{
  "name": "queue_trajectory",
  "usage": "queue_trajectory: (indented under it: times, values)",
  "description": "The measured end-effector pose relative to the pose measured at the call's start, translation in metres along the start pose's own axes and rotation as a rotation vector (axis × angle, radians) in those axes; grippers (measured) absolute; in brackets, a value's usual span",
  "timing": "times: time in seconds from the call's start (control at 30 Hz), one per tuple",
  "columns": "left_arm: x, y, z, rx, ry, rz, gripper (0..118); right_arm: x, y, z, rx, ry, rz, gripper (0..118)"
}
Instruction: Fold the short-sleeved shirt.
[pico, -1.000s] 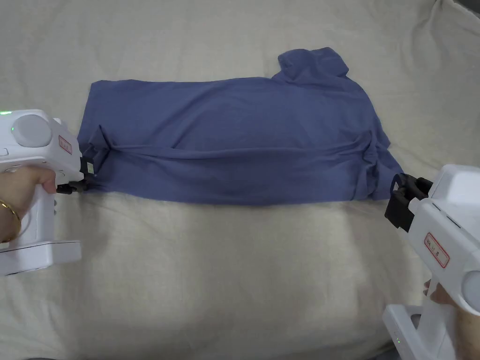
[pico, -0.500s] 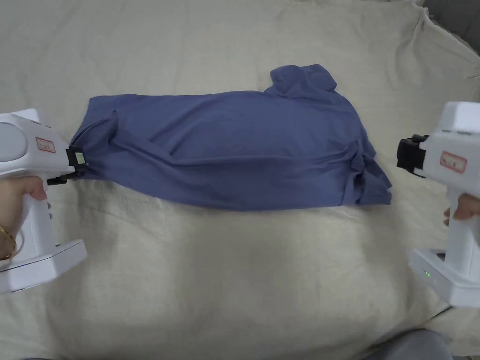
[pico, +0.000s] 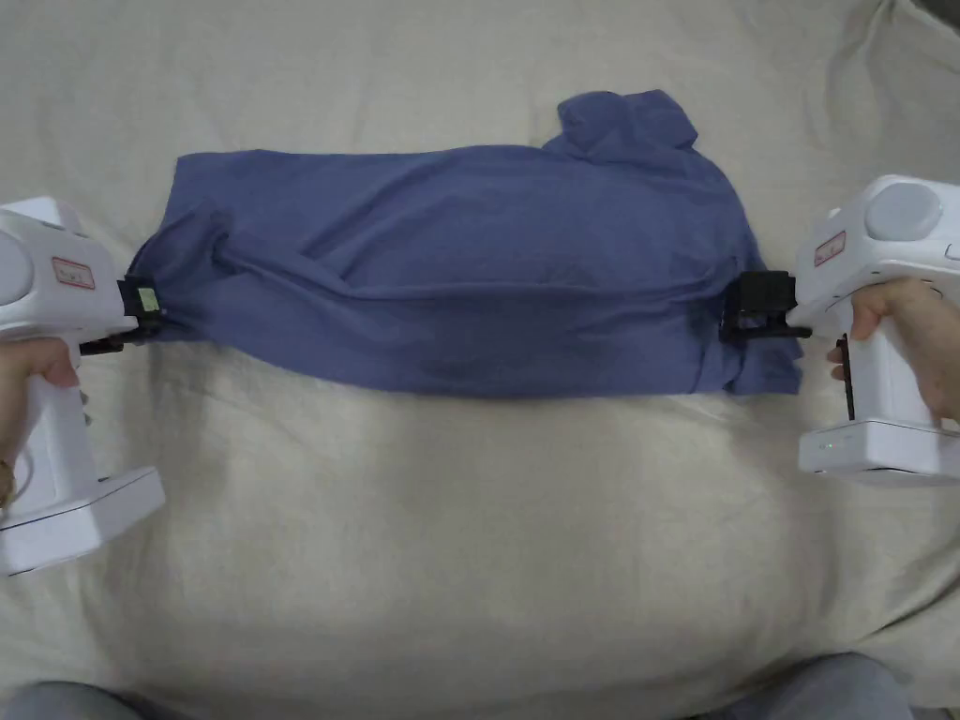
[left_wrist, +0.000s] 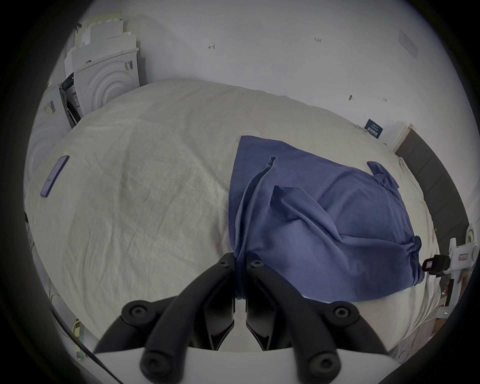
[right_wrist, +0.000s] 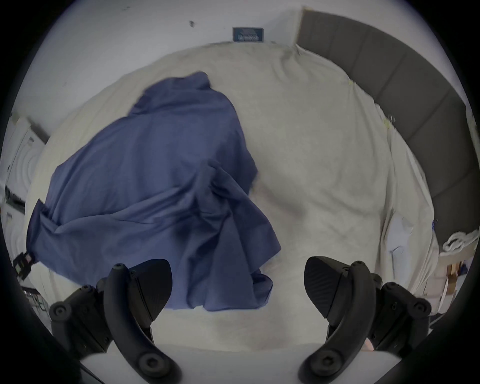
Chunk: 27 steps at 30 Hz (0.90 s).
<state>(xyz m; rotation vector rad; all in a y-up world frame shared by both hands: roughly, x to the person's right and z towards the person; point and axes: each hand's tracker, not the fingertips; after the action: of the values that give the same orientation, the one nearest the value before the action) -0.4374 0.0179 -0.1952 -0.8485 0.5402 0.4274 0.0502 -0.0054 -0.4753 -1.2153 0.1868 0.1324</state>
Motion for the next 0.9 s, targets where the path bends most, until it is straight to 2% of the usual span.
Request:
queue_trajectory:
  times: [0.03, 0.1, 0.13, 0.17, 0.2, 0.23, 0.27, 0.37, 0.43, 0.67, 0.77, 0.9]
  values:
    - [0.0, 0.0, -0.001, -0.002, 0.004, 0.001, 3, 0.002, -0.003, -0.003, -0.005, 0.002, -0.007, 103]
    - [0.0, 0.0, -0.004, -0.006, 0.006, 0.005, 3, 0.006, -0.005, -0.011, -0.019, 0.018, -0.025, 84]
    - [0.0, -0.001, -0.005, -0.008, 0.009, 0.005, 3, 0.008, -0.007, -0.014, -0.024, 0.028, -0.031, 67]
    - [0.0, -0.001, -0.006, -0.008, 0.01, 0.006, 3, 0.003, -0.02, -0.003, -0.023, 0.035, -0.045, 38]
    - [0.0, -0.002, -0.007, -0.009, 0.012, 0.012, 3, 0.005, -0.022, -0.004, -0.029, 0.047, -0.052, 18]
    - [-0.001, -0.003, -0.008, -0.013, 0.009, 0.026, 3, 0.006, -0.026, -0.006, -0.033, 0.069, -0.06, 5]
    - [-0.002, -0.003, -0.009, -0.013, 0.008, 0.04, 3, 0.007, -0.029, -0.006, -0.034, 0.098, -0.077, 5]
    - [-0.004, -0.006, -0.011, -0.015, 0.01, 0.07, 3, 0.005, -0.034, -0.001, -0.034, 0.088, -0.042, 3]
    - [-0.007, -0.006, -0.009, -0.017, 0.003, 0.09, 3, 0.01, -0.029, 0.01, -0.021, 0.098, -0.052, 3]
    - [-0.021, -0.006, 0.024, 0.006, -0.056, 0.162, 3, 0.037, -0.049, 0.084, 0.109, 0.245, -0.064, 3]
    - [-0.029, -0.017, 0.049, 0.034, -0.064, 0.146, 3, 0.05, -0.063, 0.103, 0.151, 0.227, -0.023, 3]
    - [-0.049, -0.04, 0.079, 0.047, -0.098, 0.17, 3, 0.072, -0.095, 0.121, 0.156, 0.257, -0.031, 3]
